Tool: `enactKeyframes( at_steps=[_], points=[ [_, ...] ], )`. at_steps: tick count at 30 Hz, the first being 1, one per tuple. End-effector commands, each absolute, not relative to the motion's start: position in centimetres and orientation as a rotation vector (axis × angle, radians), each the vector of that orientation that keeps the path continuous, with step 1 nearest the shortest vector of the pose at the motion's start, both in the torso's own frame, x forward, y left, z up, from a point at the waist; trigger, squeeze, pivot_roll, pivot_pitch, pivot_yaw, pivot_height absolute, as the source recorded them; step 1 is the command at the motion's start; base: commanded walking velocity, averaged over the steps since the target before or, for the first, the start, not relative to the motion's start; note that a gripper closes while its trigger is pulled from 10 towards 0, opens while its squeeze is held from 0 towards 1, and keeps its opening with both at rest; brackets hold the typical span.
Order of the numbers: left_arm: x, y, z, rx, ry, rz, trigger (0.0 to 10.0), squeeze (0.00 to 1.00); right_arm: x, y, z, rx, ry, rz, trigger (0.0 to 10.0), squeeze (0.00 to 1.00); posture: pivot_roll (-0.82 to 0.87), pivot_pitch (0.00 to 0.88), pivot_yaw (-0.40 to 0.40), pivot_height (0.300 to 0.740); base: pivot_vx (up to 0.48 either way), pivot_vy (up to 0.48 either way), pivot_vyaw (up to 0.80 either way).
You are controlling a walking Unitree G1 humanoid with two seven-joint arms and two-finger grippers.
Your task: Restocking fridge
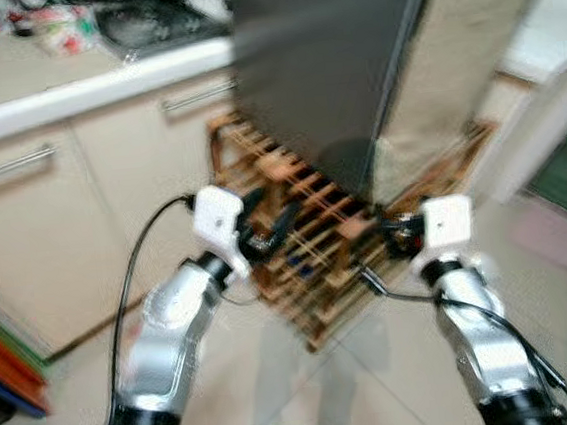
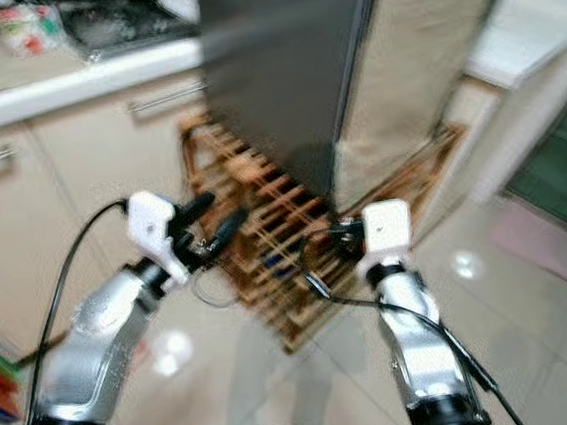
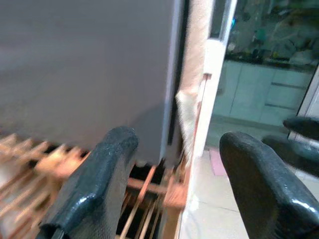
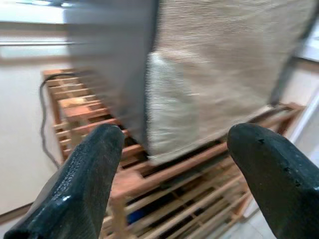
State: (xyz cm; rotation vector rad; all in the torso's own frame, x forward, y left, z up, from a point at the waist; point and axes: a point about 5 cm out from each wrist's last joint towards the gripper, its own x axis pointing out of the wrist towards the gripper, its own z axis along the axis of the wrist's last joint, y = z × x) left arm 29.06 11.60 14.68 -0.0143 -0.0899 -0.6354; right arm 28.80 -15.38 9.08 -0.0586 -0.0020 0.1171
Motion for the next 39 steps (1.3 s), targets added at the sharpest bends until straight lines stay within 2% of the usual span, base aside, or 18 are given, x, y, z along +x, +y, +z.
enactKeyframes(
  at_steps=[1,7,11,13,14,17,23,30,39],
  points=[
    [29.2,11.2,15.0,-0.006,-0.105,-0.642,10.0,0.00,29.1,-15.7,9.3,-0.067,-0.015,0.108,10.0,0.17,0.09,0.000,-0.036,0.740,0.000,0.000,-0.69],
    [29.9,11.1,14.9,0.024,-0.092,-0.592,10.0,0.00,29.6,-16.0,9.9,-0.082,-0.048,0.087,10.0,0.17,0.08,0.000,-0.028,0.740,0.000,0.000,-0.68],
    [30.4,12.1,15.1,-0.032,-0.120,-0.468,10.0,0.00,29.3,-16.6,10.6,-0.106,-0.088,0.049,10.0,0.17,0.06,0.000,-0.019,0.740,0.074,0.000,-0.70],
    [30.4,12.1,15.1,-0.032,-0.120,-0.468,10.0,0.00,29.3,-16.6,10.6,-0.106,-0.088,0.049,10.0,0.17,0.06,0.000,-0.019,0.740,0.296,0.000,-0.70],
    [30.1,13.8,14.6,-0.064,-0.109,-0.339,10.0,0.00,28.3,-17.3,11.4,-0.137,-0.143,-0.002,10.0,0.17,0.05,0.000,-0.010,0.740,0.289,0.382,0.00],
    [29.5,15.0,13.8,-0.075,-0.065,-0.282,10.0,0.00,27.2,-17.8,11.5,-0.150,-0.150,-0.031,10.0,0.16,0.05,0.000,-0.010,0.740,0.285,0.386,0.00],
    [29.0,15.1,12.8,-0.048,-0.026,-0.282,10.0,0.00,26.4,-18.1,11.2,-0.149,-0.139,-0.050,10.0,0.17,0.05,0.000,-0.010,0.740,0.141,0.421,0.00],
    [29.3,14.0,13.6,-0.036,-0.065,-0.303,10.0,0.00,26.6,-18.1,11.7,-0.179,-0.168,-0.074,10.0,0.16,0.05,0.000,-0.011,0.740,0.000,0.000,0.00],
    [29.1,11.8,14.8,-0.022,-0.131,-0.421,10.0,0.00,27.4,-17.6,12.2,-0.184,-0.170,-0.056,10.0,0.16,0.04,0.000,-0.014,0.740,0.479,0.000,-0.15]
  ],
)
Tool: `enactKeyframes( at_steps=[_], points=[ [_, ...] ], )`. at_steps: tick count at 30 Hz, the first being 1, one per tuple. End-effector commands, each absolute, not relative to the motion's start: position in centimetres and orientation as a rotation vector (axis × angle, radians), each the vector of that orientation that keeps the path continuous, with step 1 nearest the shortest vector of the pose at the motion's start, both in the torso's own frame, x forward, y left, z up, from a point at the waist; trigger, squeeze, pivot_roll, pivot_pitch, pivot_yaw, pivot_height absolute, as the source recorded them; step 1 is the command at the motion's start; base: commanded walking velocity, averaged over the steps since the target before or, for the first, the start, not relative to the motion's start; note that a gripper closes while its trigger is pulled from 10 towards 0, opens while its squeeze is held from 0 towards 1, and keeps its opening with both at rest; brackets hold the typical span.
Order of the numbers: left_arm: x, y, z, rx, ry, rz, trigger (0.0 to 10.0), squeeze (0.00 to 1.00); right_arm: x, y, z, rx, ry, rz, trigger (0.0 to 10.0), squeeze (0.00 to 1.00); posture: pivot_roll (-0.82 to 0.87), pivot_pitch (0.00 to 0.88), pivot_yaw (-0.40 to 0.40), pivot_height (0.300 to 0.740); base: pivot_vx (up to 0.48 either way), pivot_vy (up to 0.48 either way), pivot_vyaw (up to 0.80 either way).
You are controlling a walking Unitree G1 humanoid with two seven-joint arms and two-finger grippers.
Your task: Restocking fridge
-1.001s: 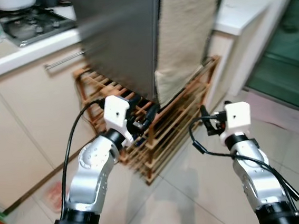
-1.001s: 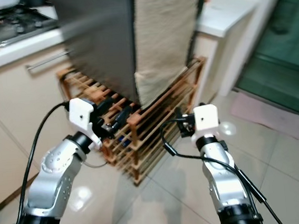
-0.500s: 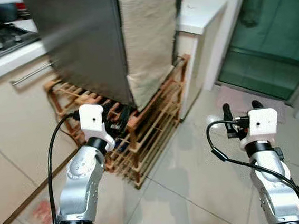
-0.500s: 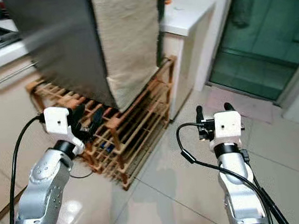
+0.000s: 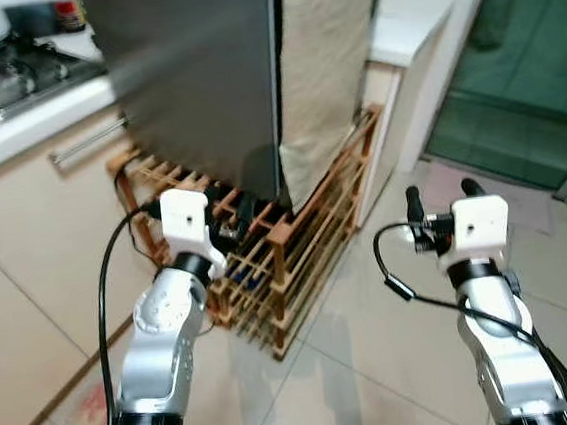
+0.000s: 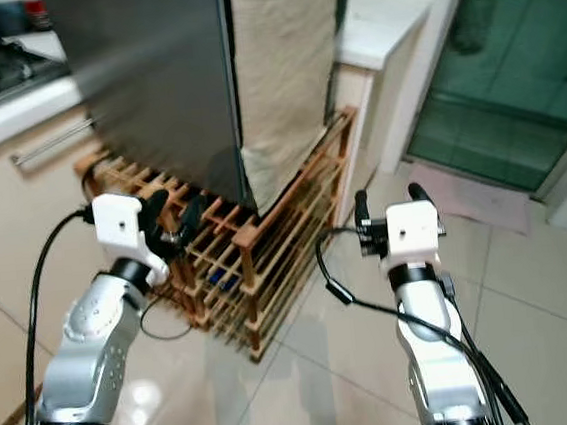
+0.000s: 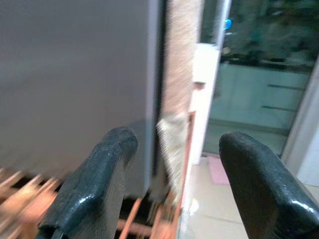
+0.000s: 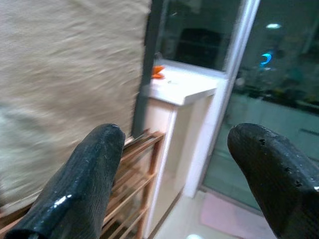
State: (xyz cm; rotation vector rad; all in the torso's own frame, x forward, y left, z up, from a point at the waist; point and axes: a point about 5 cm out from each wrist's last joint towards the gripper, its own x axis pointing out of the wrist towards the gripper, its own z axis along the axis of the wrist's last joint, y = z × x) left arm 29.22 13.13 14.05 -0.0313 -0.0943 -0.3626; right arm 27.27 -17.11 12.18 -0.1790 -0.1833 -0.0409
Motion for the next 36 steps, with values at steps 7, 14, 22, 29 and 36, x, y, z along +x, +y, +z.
enactKeyframes(
  at_steps=[7,14,22,29,36],
  points=[
    [29.0,11.3,14.9,-0.031,-0.131,-0.447,10.0,0.00,27.3,-17.6,12.1,-0.180,-0.172,-0.053,10.0,0.16,0.03,0.000,-0.005,0.740,0.469,0.000,-0.66],
    [29.5,12.0,15.3,-0.060,-0.132,-0.376,10.0,0.00,27.4,-17.2,11.9,-0.174,-0.158,-0.026,10.0,0.15,0.03,0.000,-0.005,0.740,0.266,0.000,0.00],
    [28.9,12.4,17.6,-0.070,-0.203,-0.367,10.0,0.00,27.3,-17.4,11.6,-0.182,-0.146,-0.012,10.0,0.15,0.04,0.000,-0.014,0.740,0.000,0.000,0.00],
    [30.0,11.8,18.3,-0.066,-0.188,-0.365,10.0,0.00,27.8,-17.4,11.8,-0.167,-0.142,-0.011,10.0,0.15,0.05,0.000,-0.012,0.740,0.000,0.000,0.00],
    [30.7,11.6,19.3,-0.045,-0.182,-0.370,10.0,0.00,27.6,-17.3,11.7,-0.165,-0.139,-0.011,10.0,0.15,0.03,0.000,-0.002,0.740,0.000,0.000,0.00]
  ],
)
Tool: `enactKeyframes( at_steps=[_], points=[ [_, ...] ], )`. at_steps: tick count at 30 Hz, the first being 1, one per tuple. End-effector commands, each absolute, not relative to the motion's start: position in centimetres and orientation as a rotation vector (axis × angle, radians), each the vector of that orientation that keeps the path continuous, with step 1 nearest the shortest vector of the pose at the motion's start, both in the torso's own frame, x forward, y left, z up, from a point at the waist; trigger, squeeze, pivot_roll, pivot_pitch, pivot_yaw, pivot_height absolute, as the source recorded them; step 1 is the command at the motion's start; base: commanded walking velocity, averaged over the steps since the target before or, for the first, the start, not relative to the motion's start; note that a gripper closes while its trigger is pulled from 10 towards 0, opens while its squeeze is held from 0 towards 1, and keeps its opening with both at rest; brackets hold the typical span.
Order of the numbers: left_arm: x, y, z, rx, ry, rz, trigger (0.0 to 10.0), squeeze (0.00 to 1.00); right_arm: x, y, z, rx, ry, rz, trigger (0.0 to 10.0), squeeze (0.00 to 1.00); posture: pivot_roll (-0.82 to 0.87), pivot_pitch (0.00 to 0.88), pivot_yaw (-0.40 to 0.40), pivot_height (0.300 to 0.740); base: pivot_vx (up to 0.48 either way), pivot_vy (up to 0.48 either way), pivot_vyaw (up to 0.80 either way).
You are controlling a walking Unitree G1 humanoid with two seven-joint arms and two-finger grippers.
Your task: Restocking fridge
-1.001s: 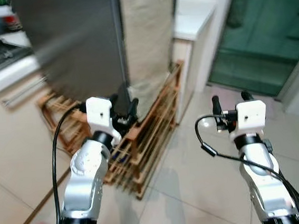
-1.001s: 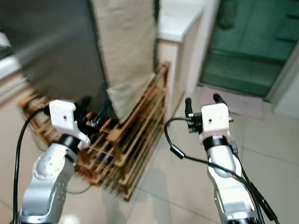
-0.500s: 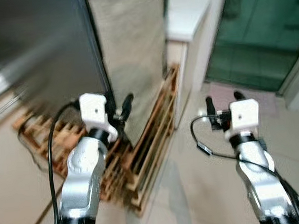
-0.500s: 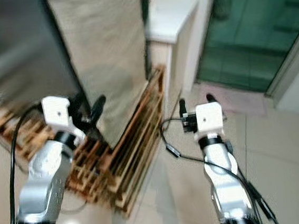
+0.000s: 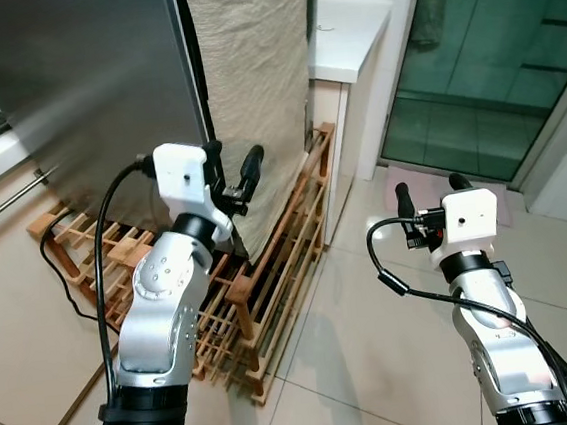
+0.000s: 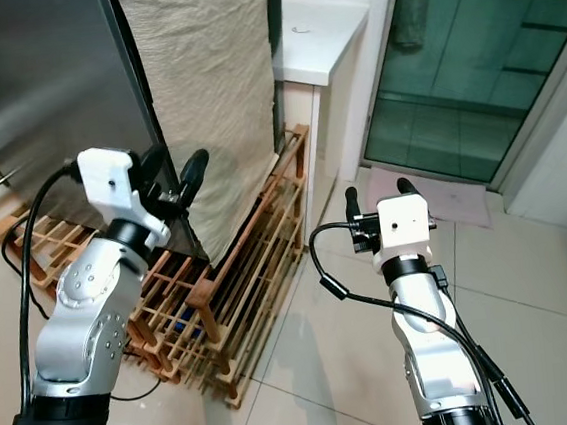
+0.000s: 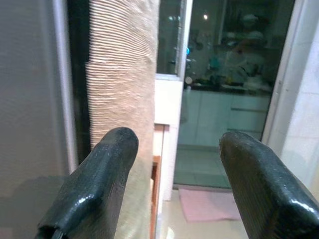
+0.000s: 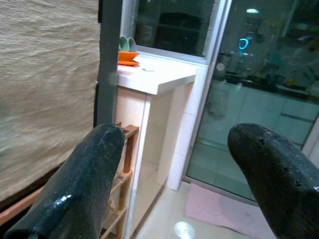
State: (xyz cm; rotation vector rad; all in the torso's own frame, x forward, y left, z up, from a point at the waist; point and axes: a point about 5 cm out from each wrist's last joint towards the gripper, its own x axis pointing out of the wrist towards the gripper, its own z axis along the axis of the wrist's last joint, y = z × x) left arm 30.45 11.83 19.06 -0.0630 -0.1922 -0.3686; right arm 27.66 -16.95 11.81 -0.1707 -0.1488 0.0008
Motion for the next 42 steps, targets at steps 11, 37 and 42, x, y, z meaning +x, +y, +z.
enactKeyframes(
  at_steps=[11,37,42],
  points=[
    [32.3,12.2,18.6,-0.009,-0.103,-0.211,10.0,0.00,26.2,-18.1,11.2,-0.165,-0.109,-0.027,10.0,0.15,0.00,0.000,0.007,0.740,0.000,0.000,0.00],
    [29.6,12.8,17.8,-0.029,-0.130,-0.427,10.0,0.00,25.1,-17.9,13.8,-0.193,-0.193,-0.067,10.0,0.15,-0.02,0.000,0.032,0.740,0.000,0.000,0.00],
    [29.6,12.8,17.8,-0.029,-0.130,-0.427,10.0,0.00,25.1,-17.9,13.8,-0.193,-0.193,-0.067,10.0,0.15,-0.02,0.000,0.032,0.740,0.000,0.000,0.00]
  ],
)
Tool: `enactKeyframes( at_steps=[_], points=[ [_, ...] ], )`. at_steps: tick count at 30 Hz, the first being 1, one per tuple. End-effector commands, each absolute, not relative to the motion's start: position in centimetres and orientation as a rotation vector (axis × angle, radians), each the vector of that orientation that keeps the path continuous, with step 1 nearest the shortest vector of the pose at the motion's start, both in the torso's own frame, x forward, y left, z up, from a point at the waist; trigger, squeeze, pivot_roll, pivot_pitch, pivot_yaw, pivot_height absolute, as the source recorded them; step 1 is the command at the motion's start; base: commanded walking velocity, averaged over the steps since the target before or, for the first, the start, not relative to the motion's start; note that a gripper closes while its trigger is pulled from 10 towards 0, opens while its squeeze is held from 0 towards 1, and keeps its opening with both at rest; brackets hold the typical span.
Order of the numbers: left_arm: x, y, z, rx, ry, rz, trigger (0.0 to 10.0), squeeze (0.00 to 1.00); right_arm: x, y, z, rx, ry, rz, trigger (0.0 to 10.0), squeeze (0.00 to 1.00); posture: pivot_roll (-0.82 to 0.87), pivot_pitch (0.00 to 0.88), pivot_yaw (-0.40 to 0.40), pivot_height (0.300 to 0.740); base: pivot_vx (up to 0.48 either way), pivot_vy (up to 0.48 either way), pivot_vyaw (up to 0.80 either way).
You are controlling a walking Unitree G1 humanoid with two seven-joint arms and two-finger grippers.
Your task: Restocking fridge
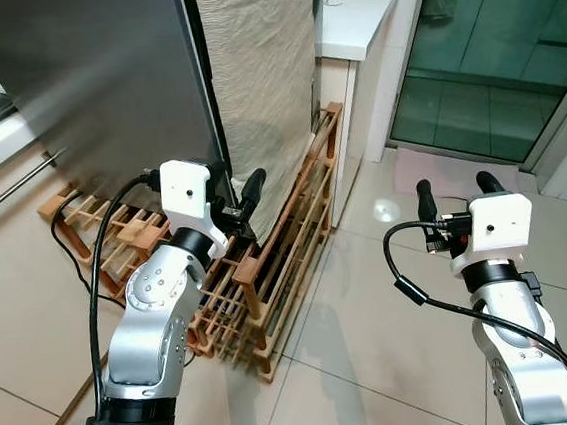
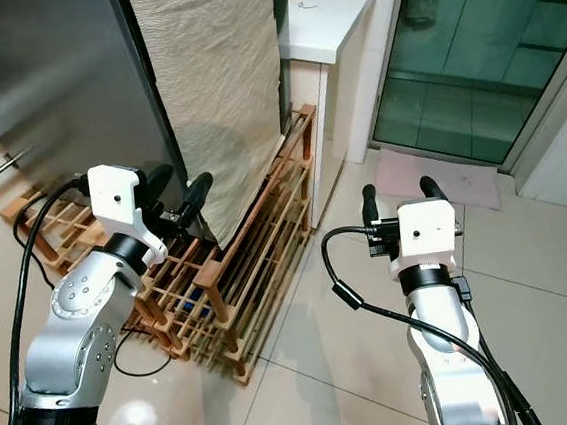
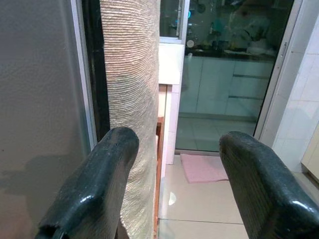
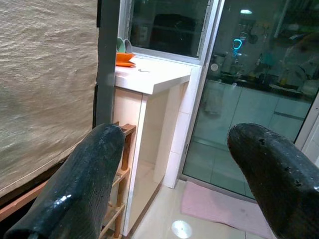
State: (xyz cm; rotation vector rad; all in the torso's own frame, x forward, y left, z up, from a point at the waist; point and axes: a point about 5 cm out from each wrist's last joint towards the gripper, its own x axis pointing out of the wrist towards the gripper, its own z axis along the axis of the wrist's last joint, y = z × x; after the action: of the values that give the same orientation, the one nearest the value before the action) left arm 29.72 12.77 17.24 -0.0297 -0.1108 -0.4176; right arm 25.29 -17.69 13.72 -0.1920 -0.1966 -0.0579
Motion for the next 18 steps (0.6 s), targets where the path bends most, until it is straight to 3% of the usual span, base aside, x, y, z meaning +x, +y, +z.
enactKeyframes(
  at_steps=[1,17,18],
  points=[
    [29.65,12.78,17.82,-0.029,-0.130,-0.427,10.0,0.00,25.13,-17.89,13.78,-0.193,-0.193,-0.067,10.0,0.15,-0.02,0.000,0.032,0.740,0.000,0.000,0.00],
    [29.65,12.78,17.82,-0.029,-0.130,-0.427,10.0,0.00,25.13,-17.89,13.78,-0.193,-0.193,-0.067,10.0,0.15,-0.02,0.000,0.032,0.740,0.000,0.000,0.00],
    [28.77,13.68,17.54,-0.019,-0.112,-0.431,10.0,0.00,24.29,-17.86,13.95,-0.197,-0.177,-0.063,10.0,0.15,-0.01,0.000,0.026,0.740,0.000,0.000,0.00]
  ],
)
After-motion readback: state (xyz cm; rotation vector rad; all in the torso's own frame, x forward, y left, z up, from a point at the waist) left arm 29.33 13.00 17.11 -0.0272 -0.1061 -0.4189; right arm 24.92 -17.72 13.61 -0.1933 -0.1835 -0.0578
